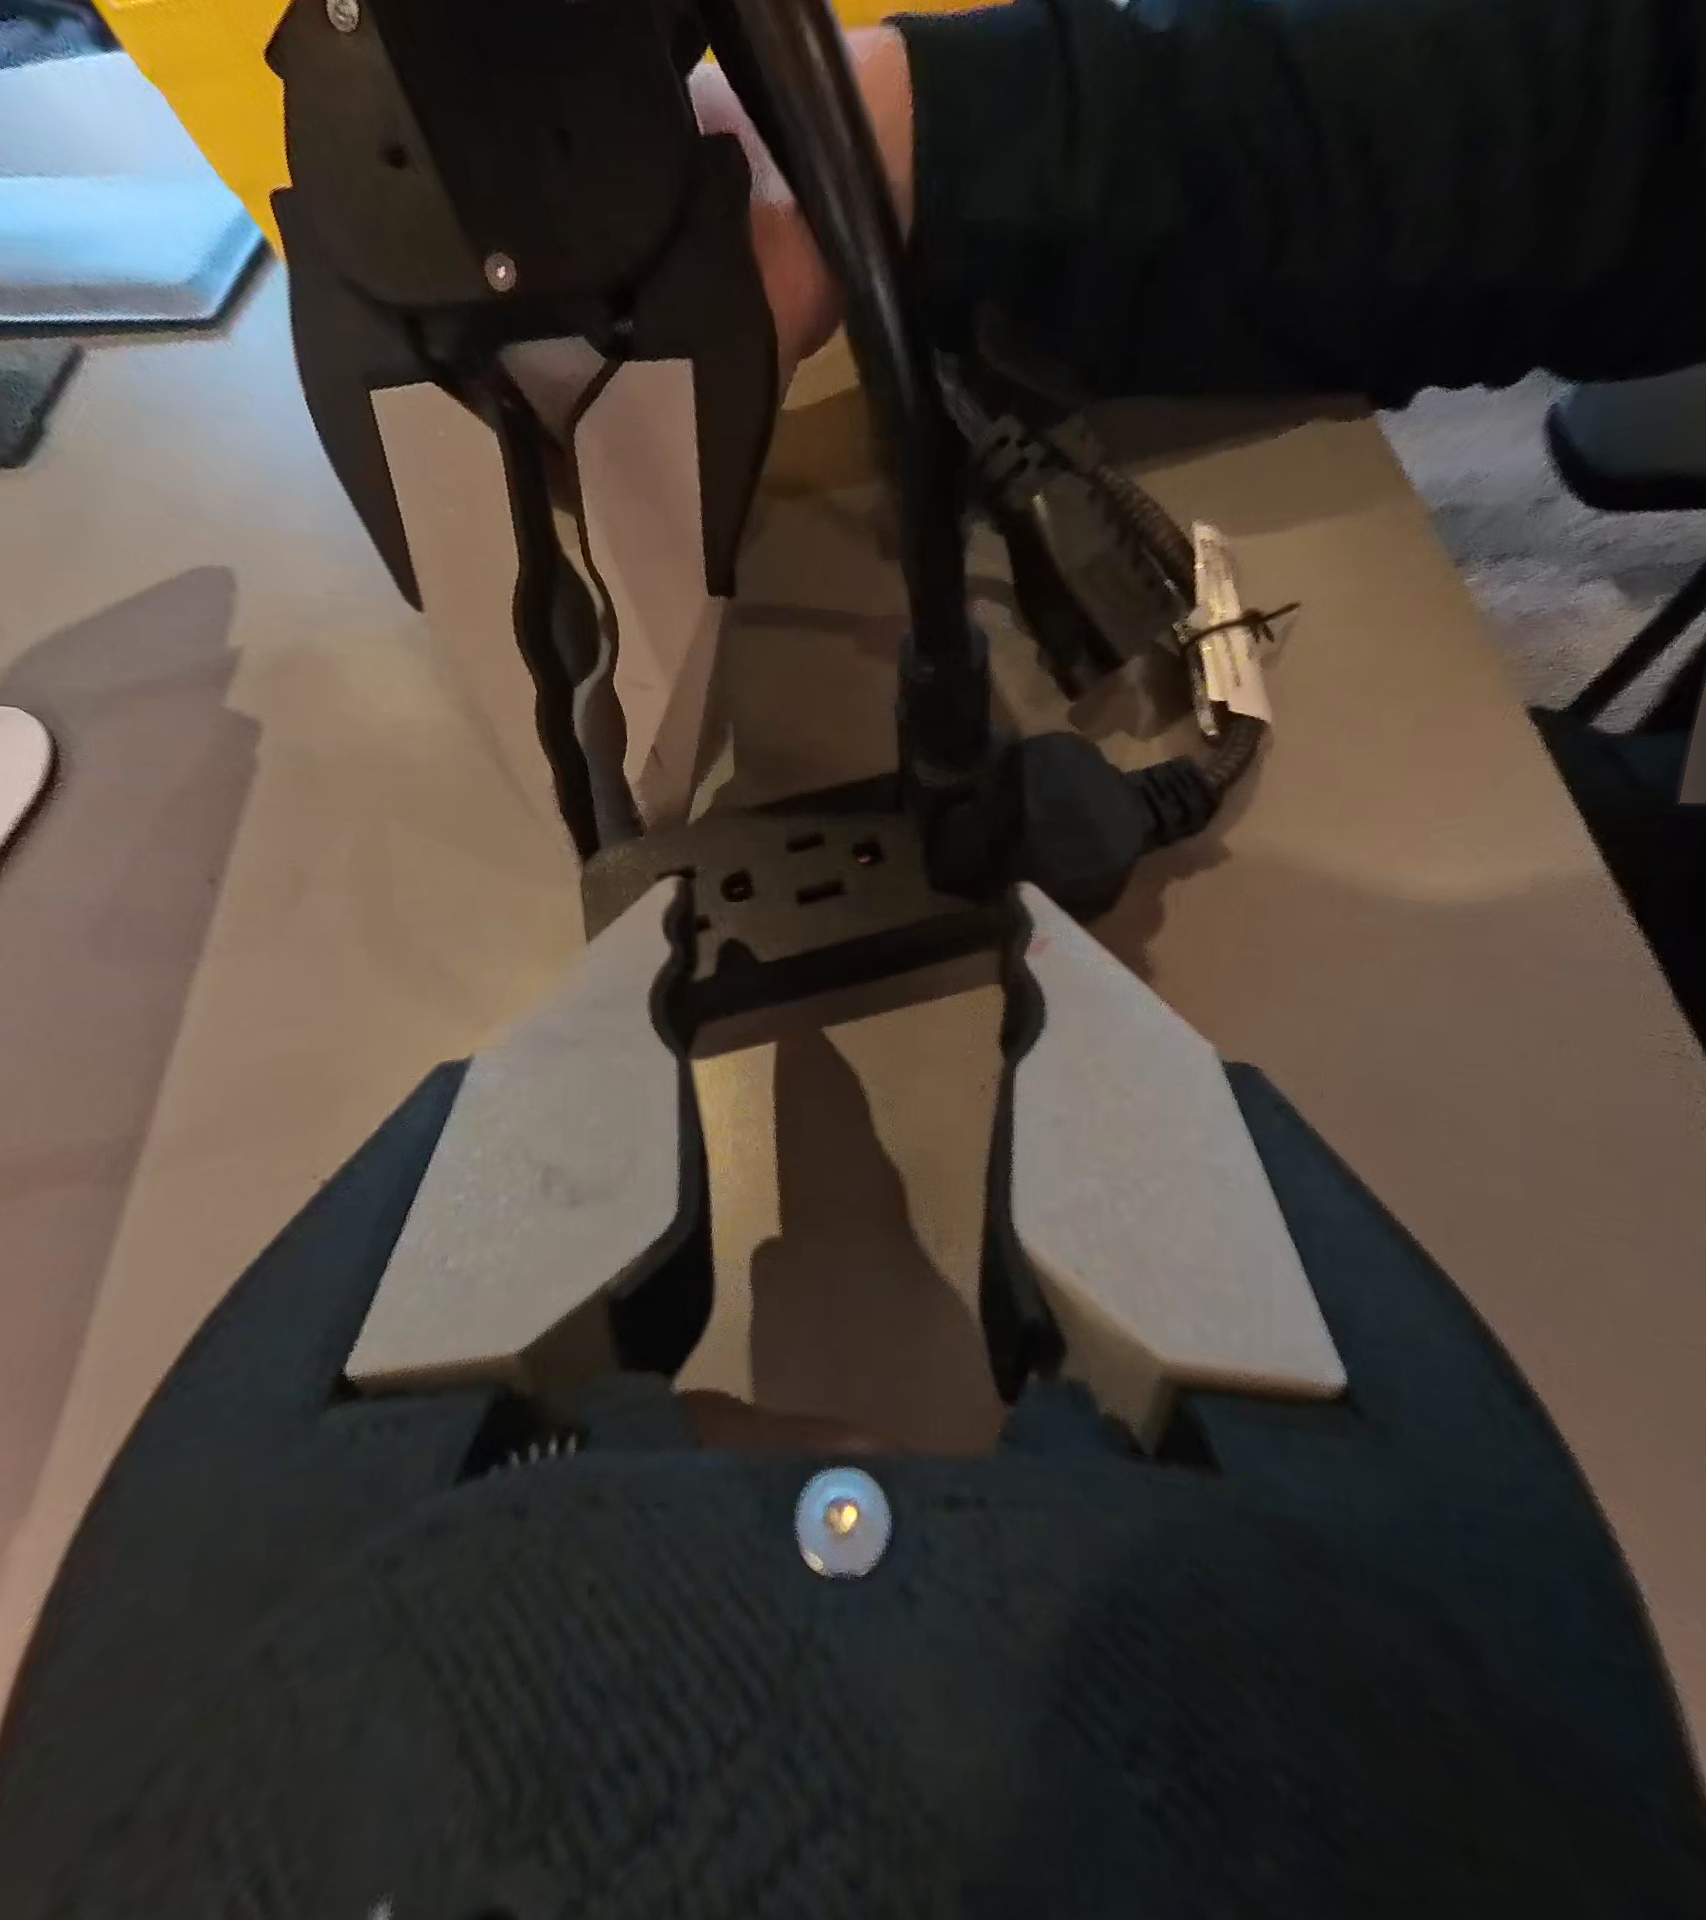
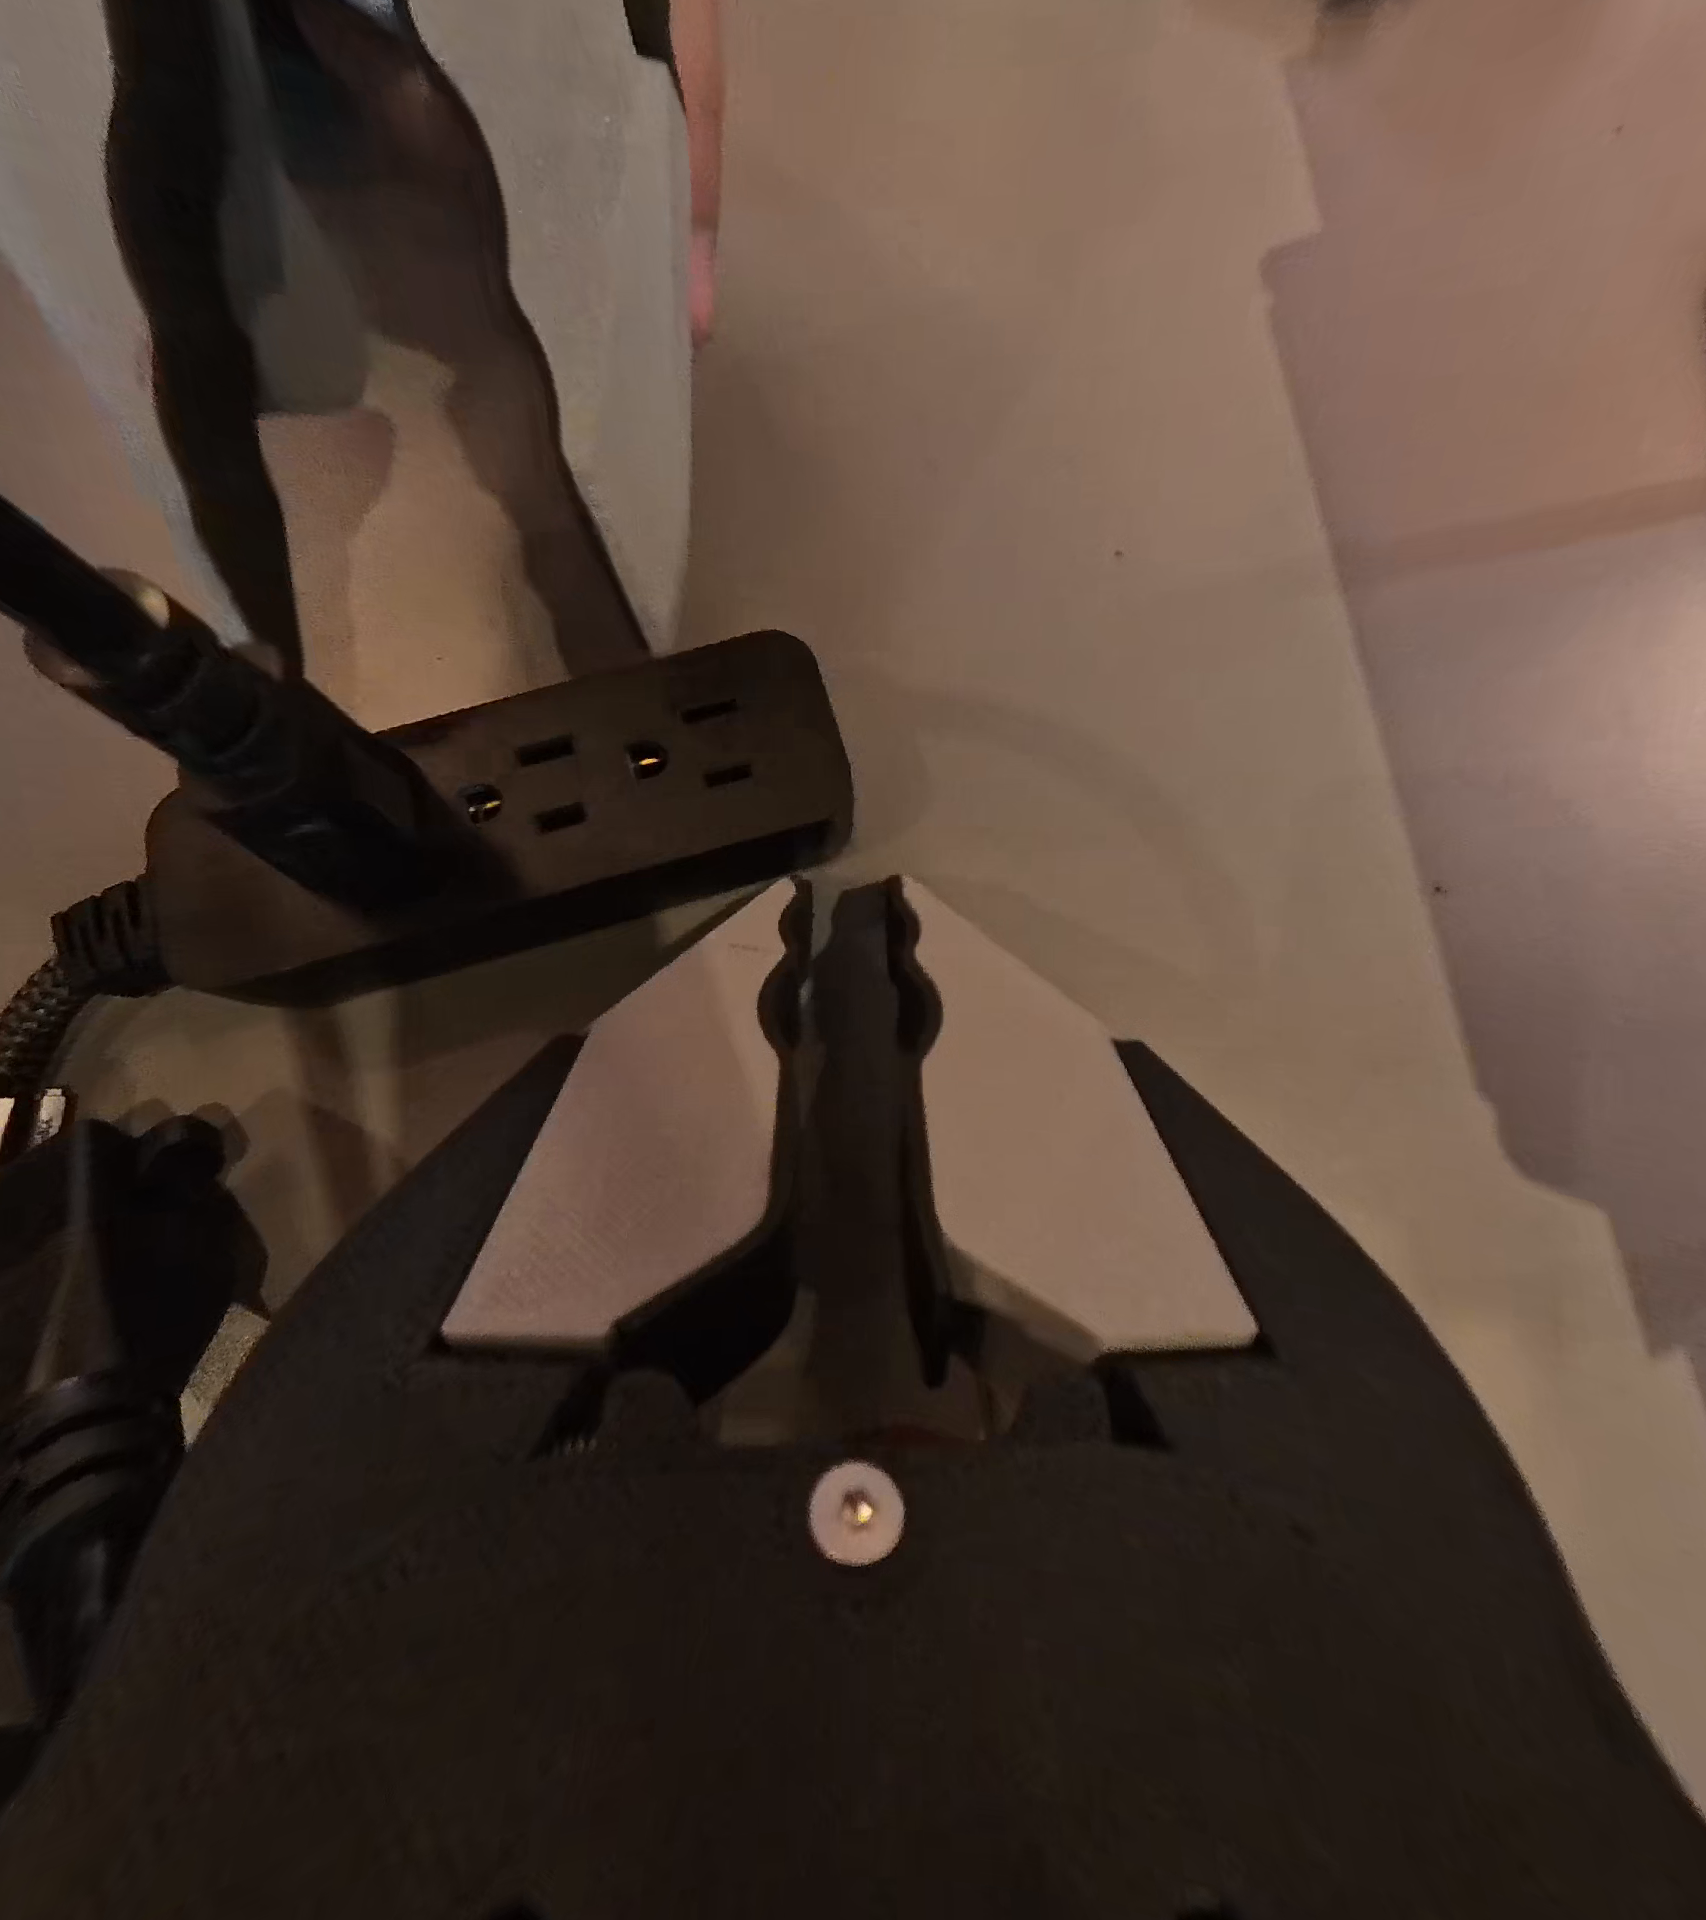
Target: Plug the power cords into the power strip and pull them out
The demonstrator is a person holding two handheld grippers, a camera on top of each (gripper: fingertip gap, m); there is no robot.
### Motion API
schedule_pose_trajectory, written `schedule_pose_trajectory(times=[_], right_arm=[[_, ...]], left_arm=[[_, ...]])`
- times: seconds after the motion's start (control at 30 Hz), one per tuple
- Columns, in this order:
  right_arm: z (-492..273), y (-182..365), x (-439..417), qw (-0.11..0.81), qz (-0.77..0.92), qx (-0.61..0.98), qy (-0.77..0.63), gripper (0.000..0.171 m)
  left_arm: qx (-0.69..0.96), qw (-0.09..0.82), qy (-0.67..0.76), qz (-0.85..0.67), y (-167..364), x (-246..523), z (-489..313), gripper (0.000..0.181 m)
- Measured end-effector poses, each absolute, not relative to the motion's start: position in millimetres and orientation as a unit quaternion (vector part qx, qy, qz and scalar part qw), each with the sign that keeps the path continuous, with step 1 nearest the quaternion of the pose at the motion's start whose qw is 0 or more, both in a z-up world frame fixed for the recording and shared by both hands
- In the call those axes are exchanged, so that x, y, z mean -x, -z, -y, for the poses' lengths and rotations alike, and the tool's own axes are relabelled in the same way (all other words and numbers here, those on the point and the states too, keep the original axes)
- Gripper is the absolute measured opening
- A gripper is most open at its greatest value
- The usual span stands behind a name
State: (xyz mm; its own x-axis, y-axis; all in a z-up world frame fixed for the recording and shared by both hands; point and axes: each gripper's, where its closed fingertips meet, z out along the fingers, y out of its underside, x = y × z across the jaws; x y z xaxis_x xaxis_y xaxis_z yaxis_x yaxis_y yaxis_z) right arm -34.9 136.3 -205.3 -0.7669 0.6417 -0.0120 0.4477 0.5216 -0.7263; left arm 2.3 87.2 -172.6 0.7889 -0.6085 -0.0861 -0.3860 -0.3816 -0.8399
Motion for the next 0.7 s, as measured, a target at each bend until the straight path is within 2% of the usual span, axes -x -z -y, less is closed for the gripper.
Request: schedule_pose_trajectory(times=[0.03, 0.13, 0.2, 0.27, 0.33, 0.4, 0.6, 0.7], right_arm=[[-136, 203, 35, 0.132, 0.860, 0.314, -0.380, 0.012], [-134, 194, 33, 0.135, 0.855, 0.302, -0.399, 0.012], [-128, 189, 26, 0.126, 0.854, 0.283, -0.417, 0.011], [-117, 181, 15, 0.102, 0.851, 0.254, -0.449, 0.010], [-107, 174, 3, 0.076, 0.848, 0.230, -0.472, 0.012], [-102, 173, 2, 0.083, 0.850, 0.226, -0.469, 0.001], [-95, 167, 9, 0.117, 0.844, 0.222, -0.475, 0.003], [-102, 164, 6, 0.118, 0.846, 0.224, -0.469, 0.013]], left_arm=[[0.827, 0.464, 0.101, -0.302, 175, -4, -91, 0.062], [0.828, 0.469, 0.089, -0.295, 180, -20, -101, 0.064], [0.829, 0.466, 0.114, -0.288, 181, -30, -103, 0.050], [0.833, 0.458, 0.128, -0.282, 183, -29, -103, 0.045], [0.831, 0.460, 0.122, -0.289, 183, -25, -102, 0.027], [0.827, 0.470, 0.097, -0.293, 182, -17, -101, 0.027], [0.828, 0.462, 0.121, -0.295, 183, -18, -96, 0.028], [0.826, 0.466, 0.113, -0.297, 182, -17, -97, 0.031]])
